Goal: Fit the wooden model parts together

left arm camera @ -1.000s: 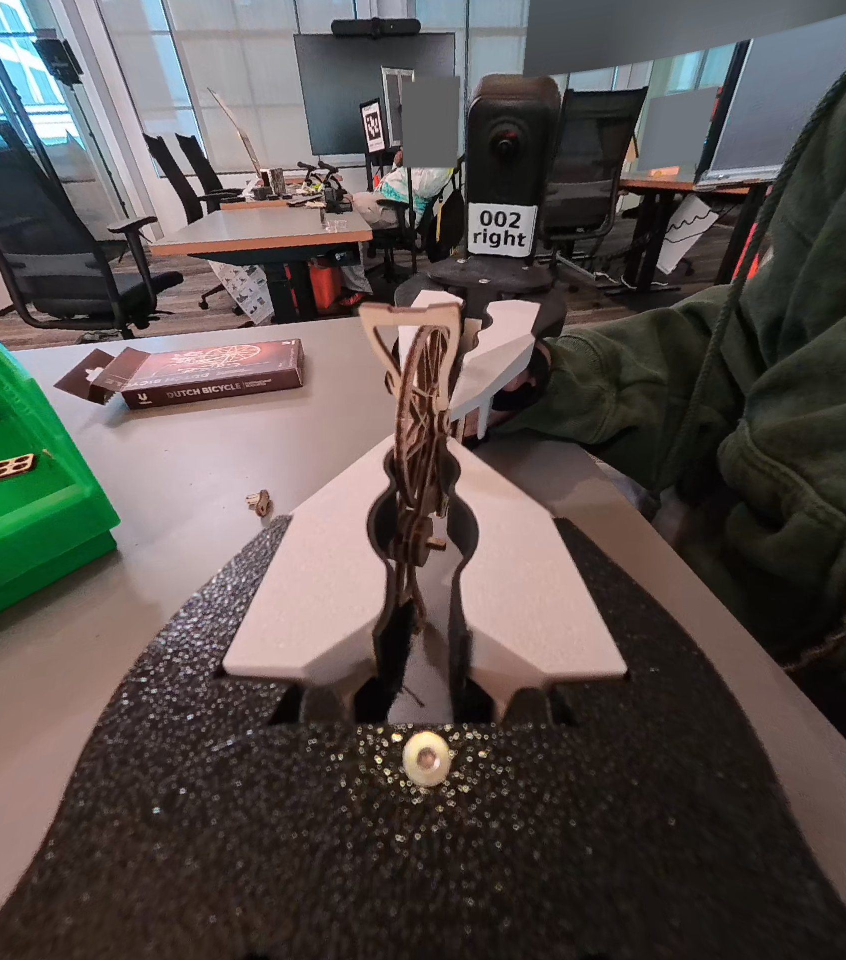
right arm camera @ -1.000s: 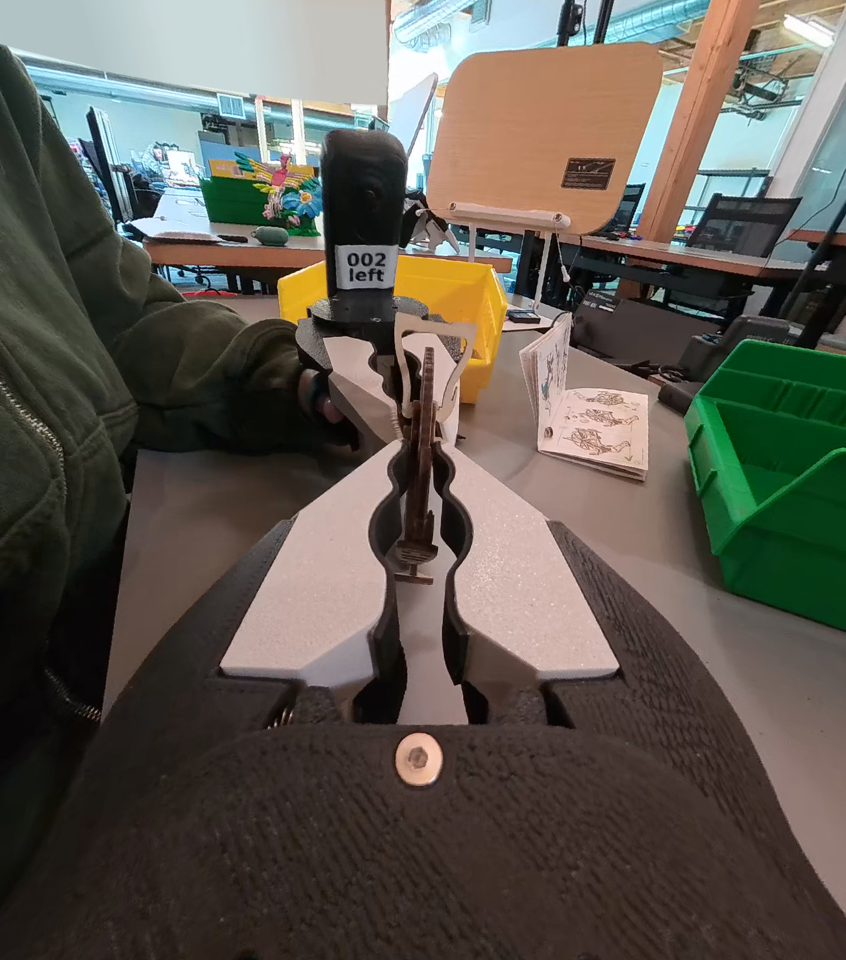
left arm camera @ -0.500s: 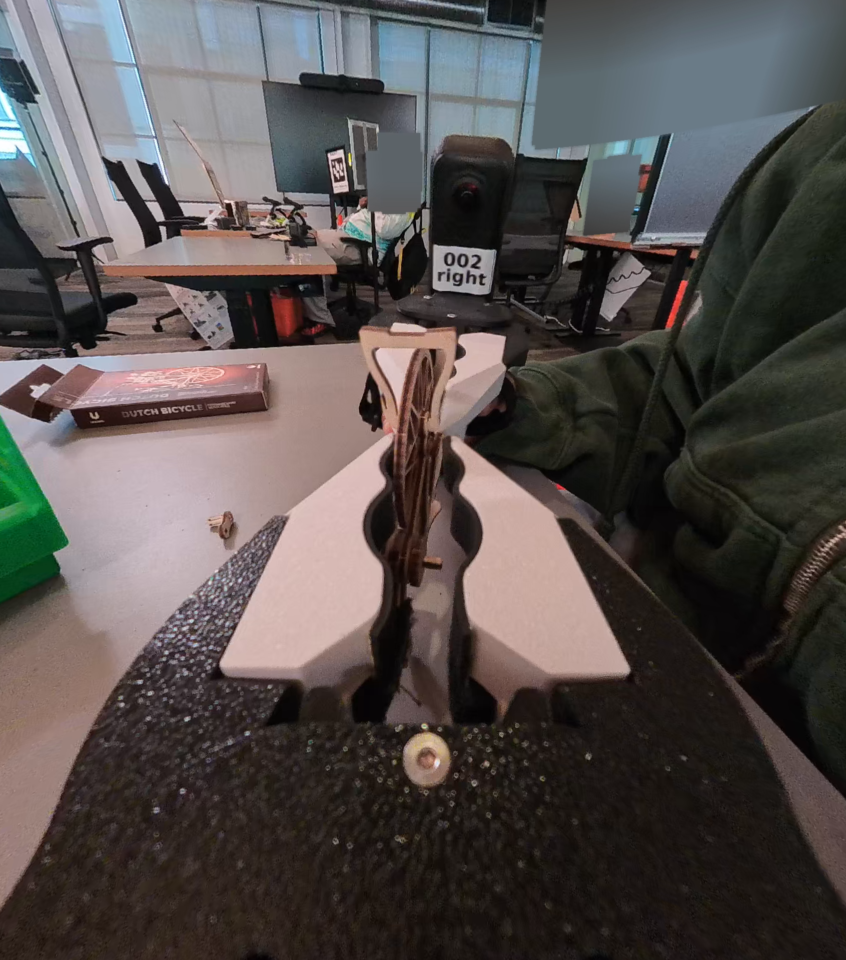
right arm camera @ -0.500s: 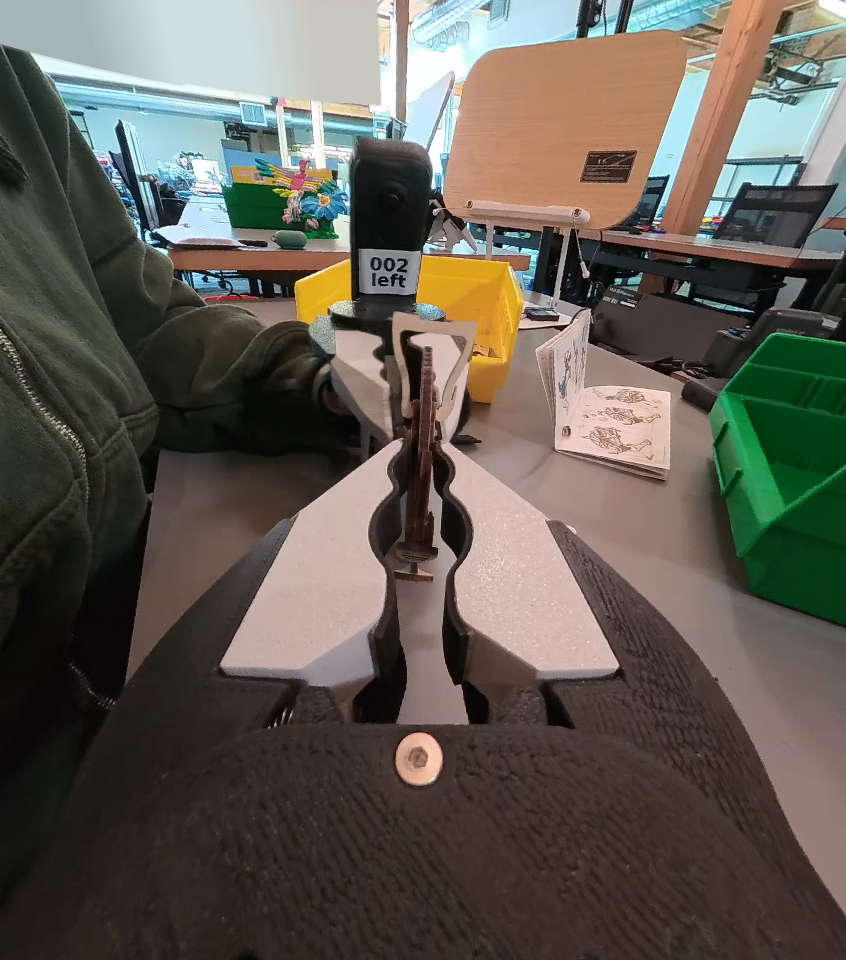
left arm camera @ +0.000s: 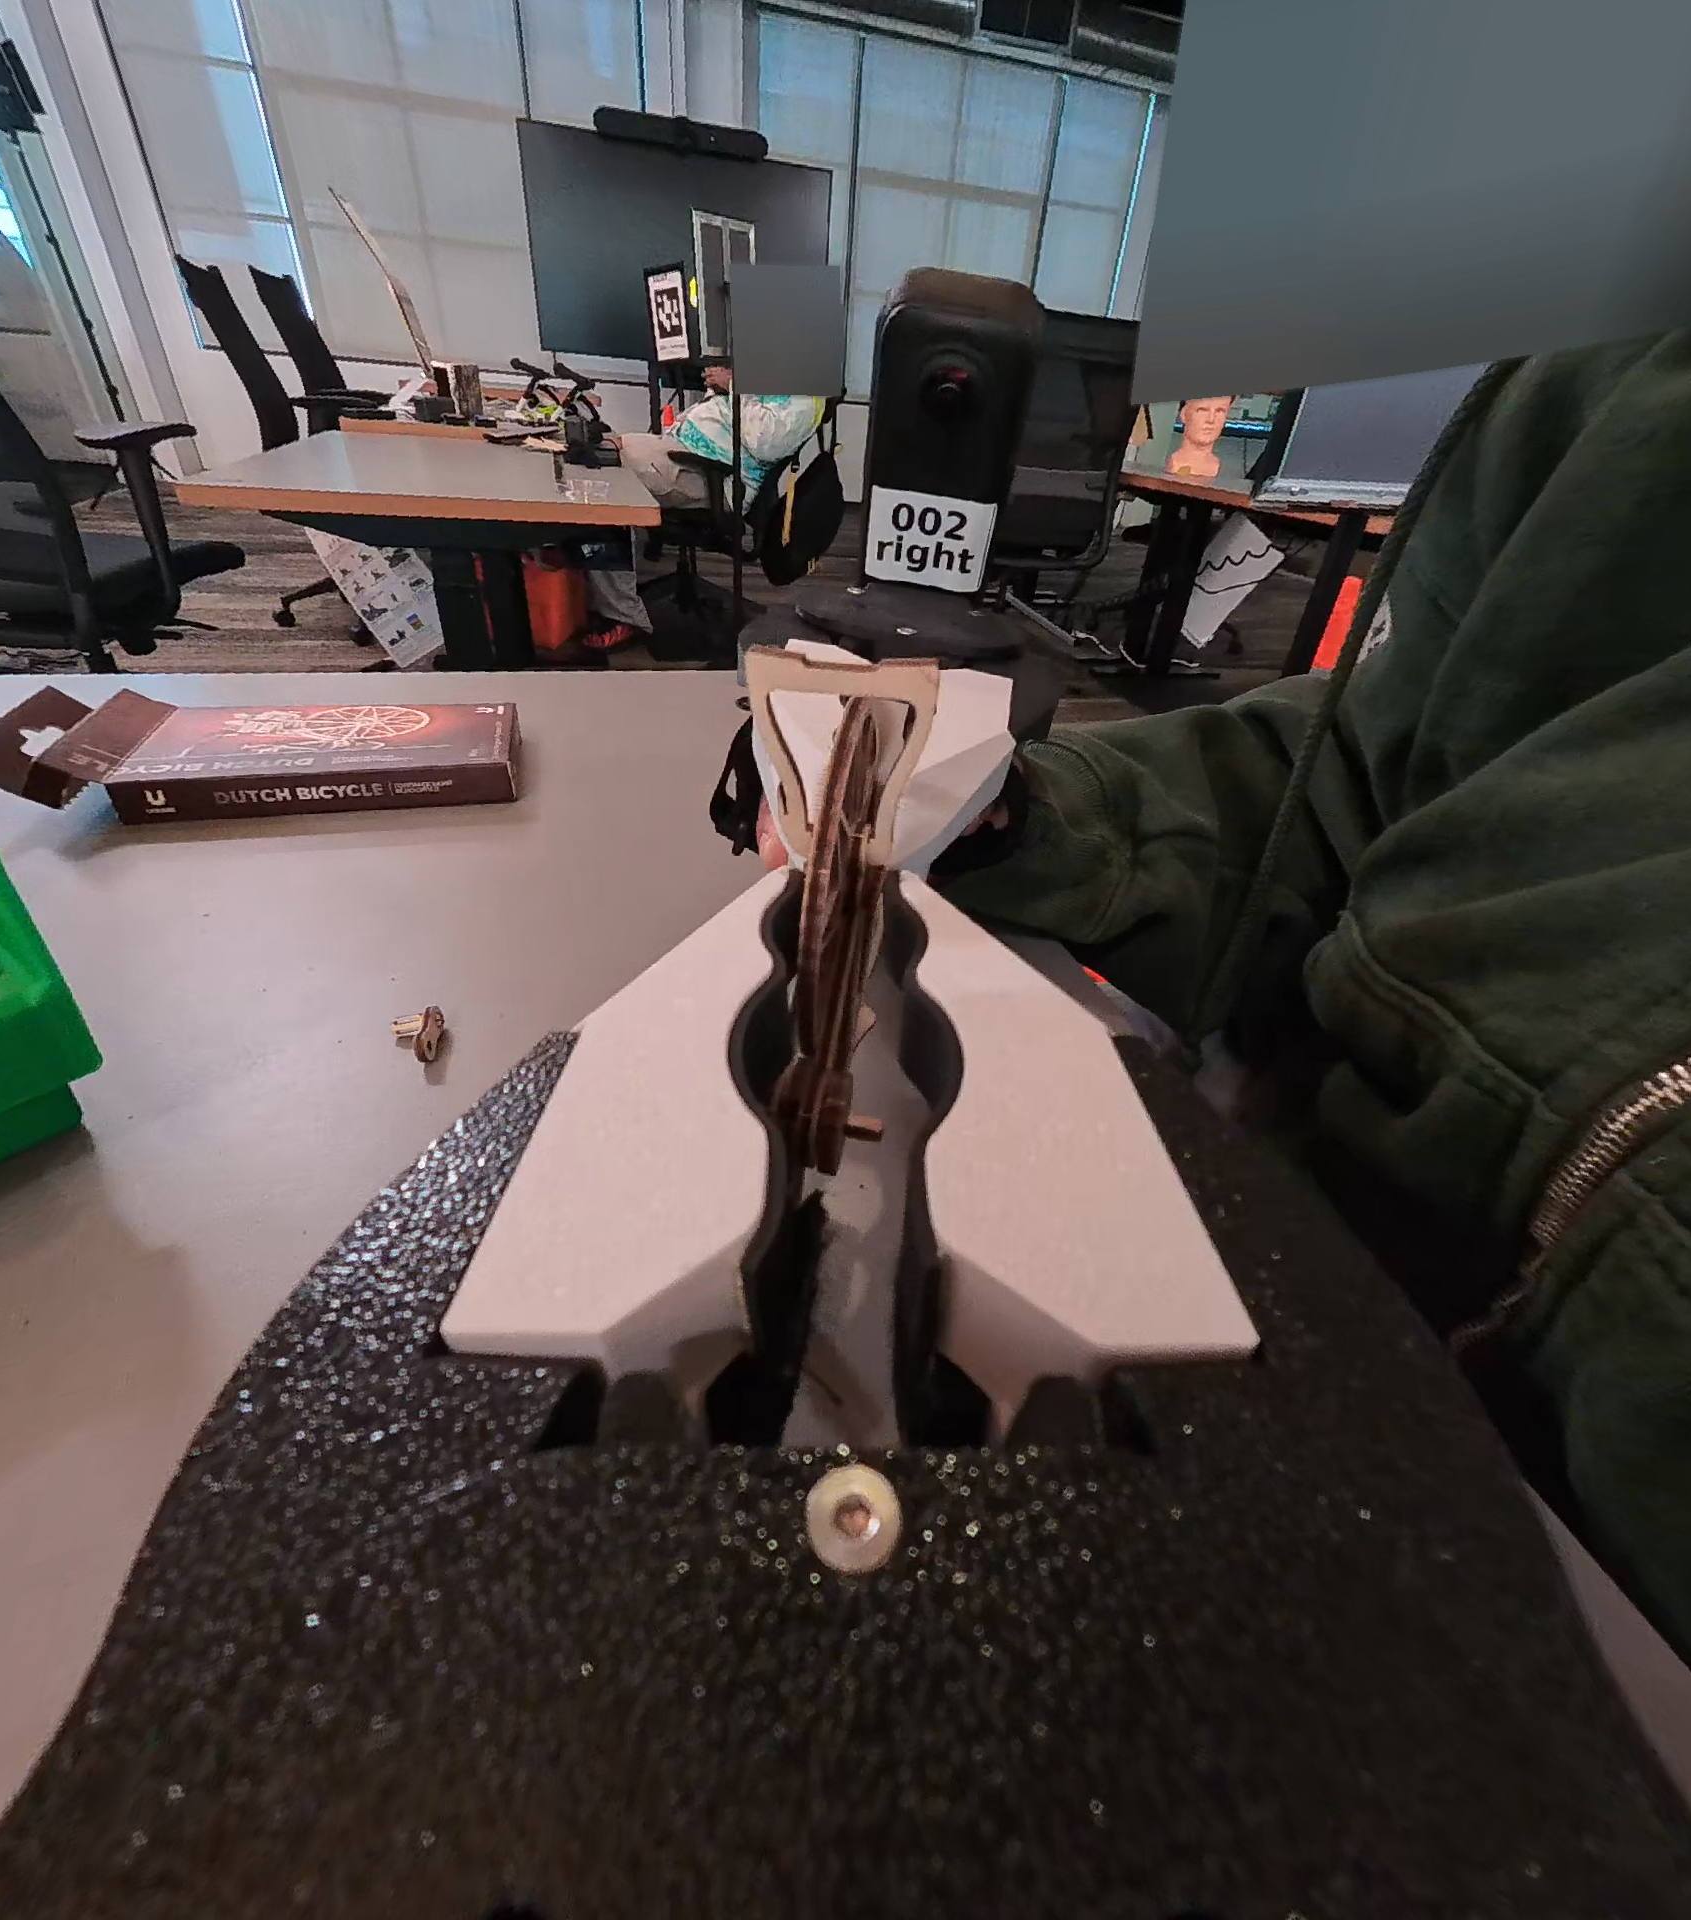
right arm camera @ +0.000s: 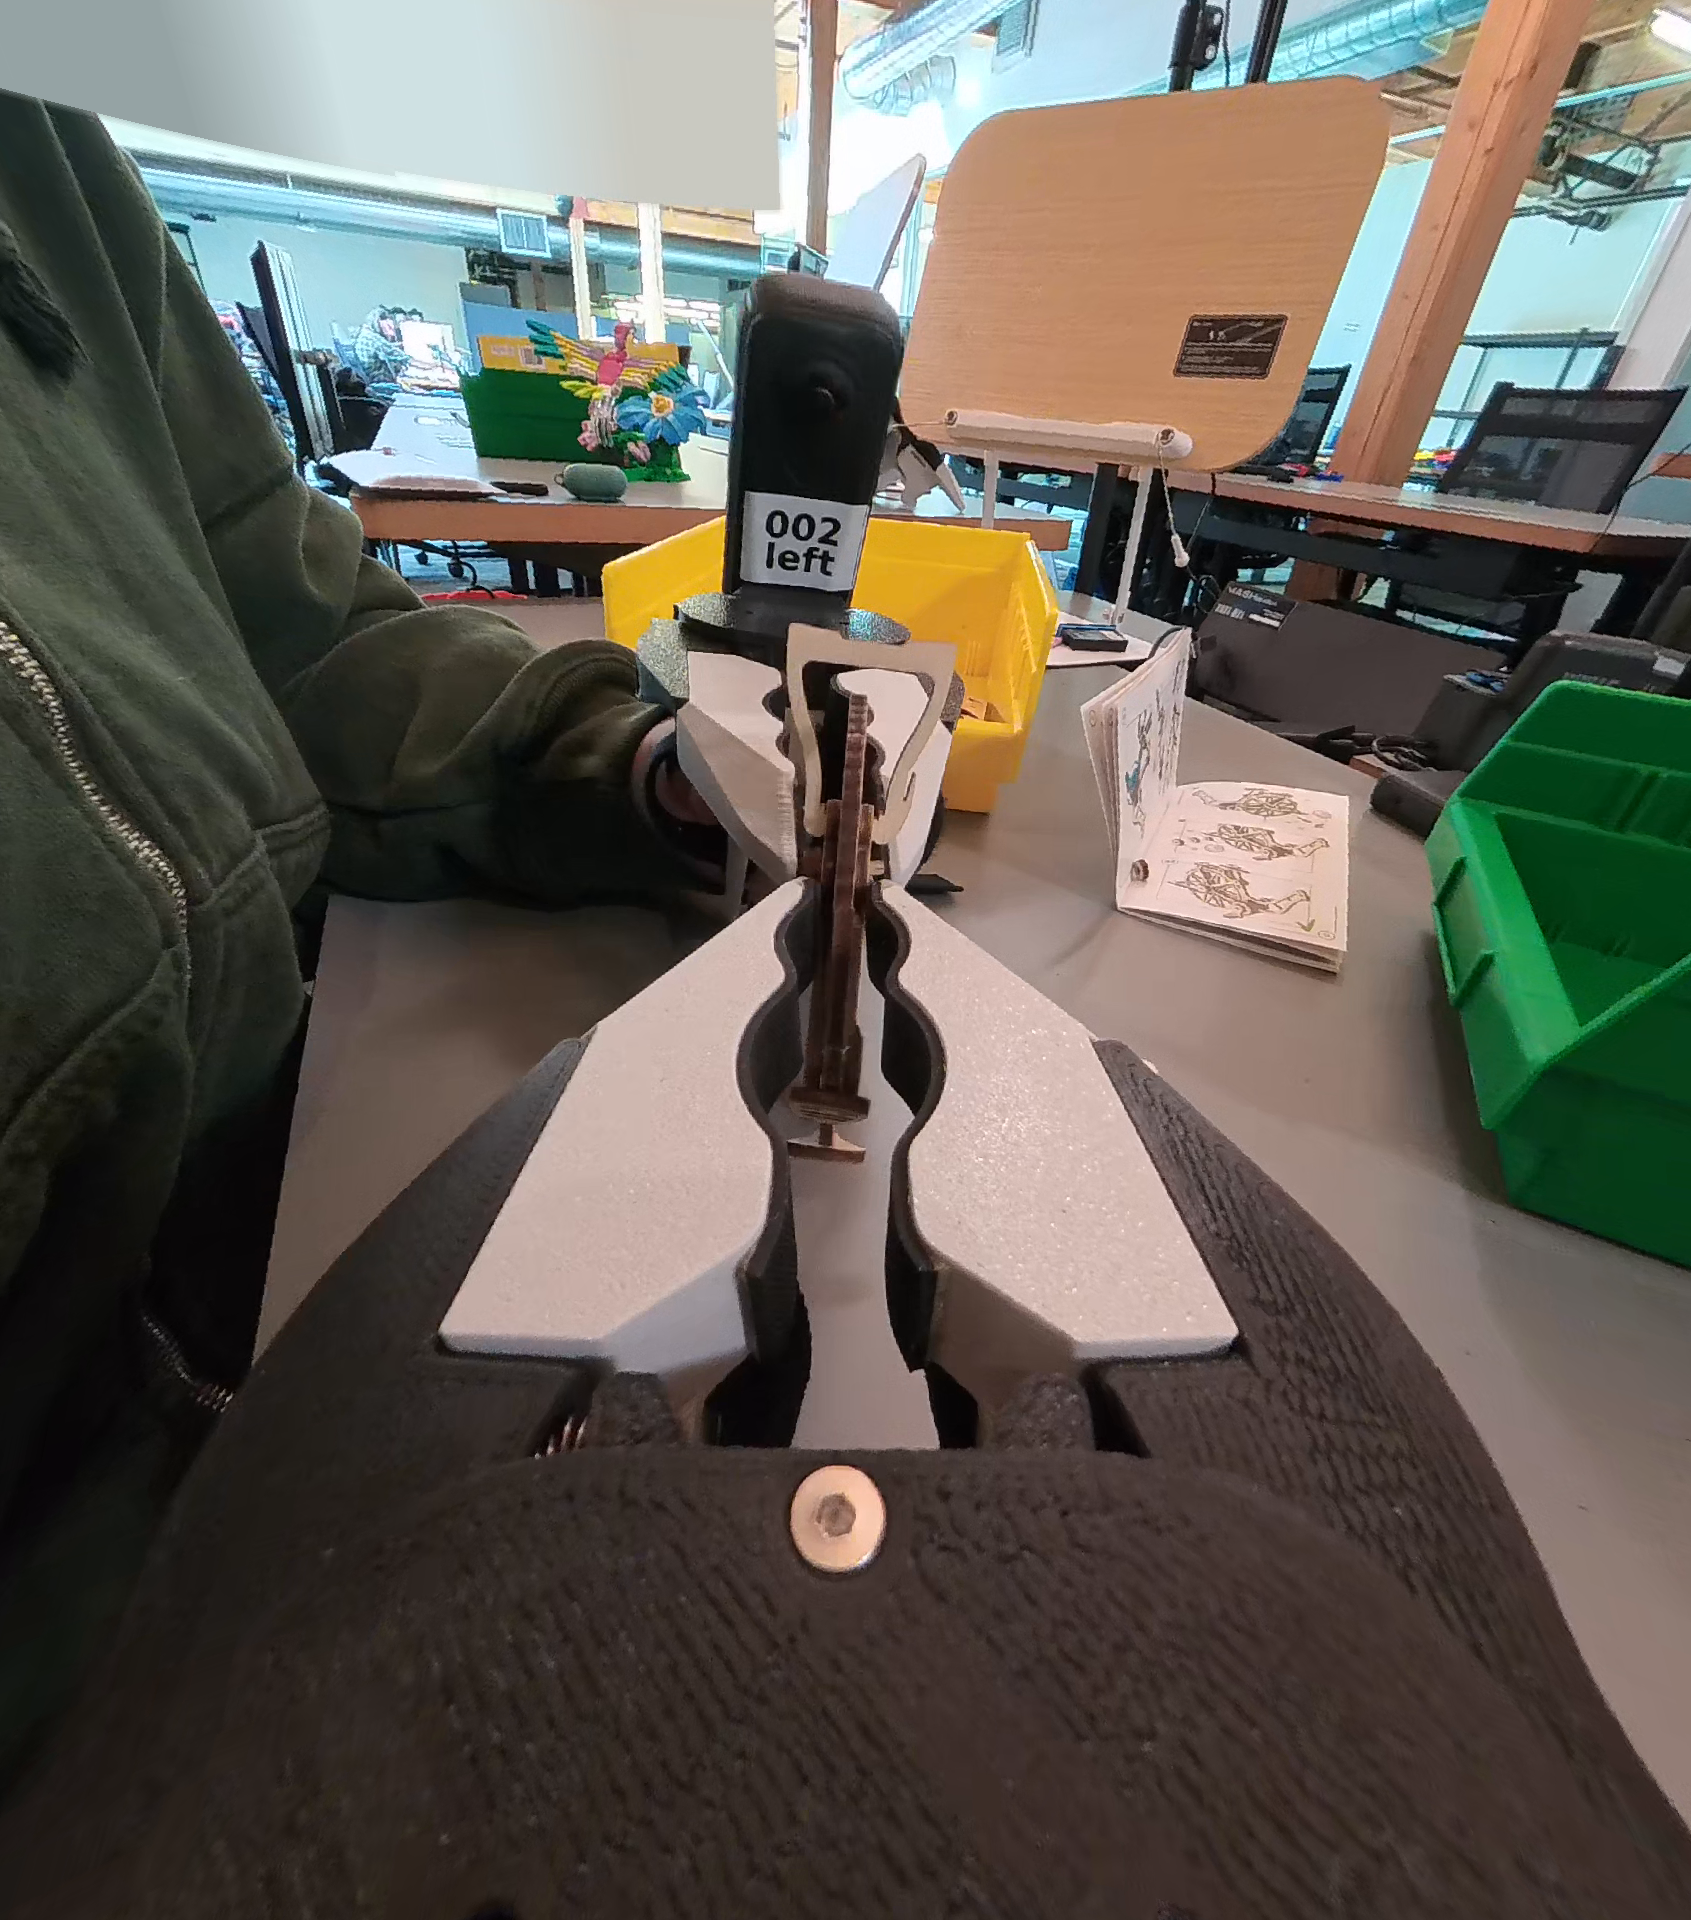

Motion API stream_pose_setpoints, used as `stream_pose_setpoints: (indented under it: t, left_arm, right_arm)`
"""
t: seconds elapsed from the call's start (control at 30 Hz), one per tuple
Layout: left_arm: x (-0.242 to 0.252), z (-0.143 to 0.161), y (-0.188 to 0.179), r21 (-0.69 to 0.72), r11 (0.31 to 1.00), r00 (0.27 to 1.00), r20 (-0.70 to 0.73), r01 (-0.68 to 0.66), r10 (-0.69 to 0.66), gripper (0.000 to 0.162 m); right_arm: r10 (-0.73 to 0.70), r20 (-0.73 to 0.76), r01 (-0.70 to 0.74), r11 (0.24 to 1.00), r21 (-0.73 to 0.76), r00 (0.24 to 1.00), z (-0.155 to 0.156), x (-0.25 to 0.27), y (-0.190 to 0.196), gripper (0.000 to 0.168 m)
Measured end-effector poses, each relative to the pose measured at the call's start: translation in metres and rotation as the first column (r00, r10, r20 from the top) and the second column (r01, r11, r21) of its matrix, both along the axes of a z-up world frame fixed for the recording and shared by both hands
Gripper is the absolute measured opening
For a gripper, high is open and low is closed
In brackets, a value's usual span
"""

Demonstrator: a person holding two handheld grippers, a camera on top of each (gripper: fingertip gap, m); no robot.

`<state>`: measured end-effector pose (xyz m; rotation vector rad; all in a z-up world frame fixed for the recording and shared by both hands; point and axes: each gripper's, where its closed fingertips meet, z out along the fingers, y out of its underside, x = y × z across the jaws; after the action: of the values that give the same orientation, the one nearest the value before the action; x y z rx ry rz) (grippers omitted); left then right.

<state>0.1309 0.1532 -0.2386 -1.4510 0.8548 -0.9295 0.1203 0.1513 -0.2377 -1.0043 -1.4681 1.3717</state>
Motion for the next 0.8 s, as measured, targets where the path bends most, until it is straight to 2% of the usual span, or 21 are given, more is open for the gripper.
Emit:
stream_pose_setpoints:
  t: [0.1,0.2,0.3,0.57,0.63,0.7,0.8]
  left_arm:
    - [0.0,-0.0003,0.0015,-0.02,1.0,1.0,-0.007,-0.01,0.009,0.012]
    - [-0.002,-0.0022,0.0041,-0.041,0.999,0.999,-0.019,-0.028,0.027,0.01]
    - [0.0006,-0.0023,0.0019,-0.051,0.999,1.0,-0.017,-0.011,0.01,0.009]
    - [0.0012,-0.0024,0.0013,-0.03,0.999,1.0,-0.03,-0.011,0.01,0.01]
    - [0.0025,-0.0025,-0.0006,-0.025,1.0,1.0,-0.021,0.006,-0.006,0.016]
    - [0.002,-0.0017,0.0006,-0.037,0.999,1.0,-0.007,0.004,-0.004,0.009]
    - [0.0016,-0.0018,0.0001,-0.024,1.0,1.0,-0.022,-0.001,0.0,0.009]
  right_arm:
    - [0.005,-0.005,-0.005,1.0,-0.015,1.0,0.0008,0.0007,0.0005,0.007]
    - [0.042,0.007,-0.042,0.996,-0.079,0.999,0.0006,0.0004,-0.0014,0.019]
    - [0.018,0.003,-0.017,0.998,-0.055,1.0,0.0006,0.0003,0.0015,0.009]
    - [0.039,0.022,-0.036,0.994,-0.098,0.999,-0.0006,0.0013,0.0009,0.008]
    - [0.041,0.025,-0.038,0.992,-0.116,0.999,-0.0006,0.0015,0.0018,0.007]
    - [0.057,0.022,-0.053,0.989,-0.136,0.998,0.0006,0.0025,0.0007,0.007]
    - [0.059,0.022,-0.055,0.99,-0.132,0.998,0.0005,0.0024,-0.0002,0.007]
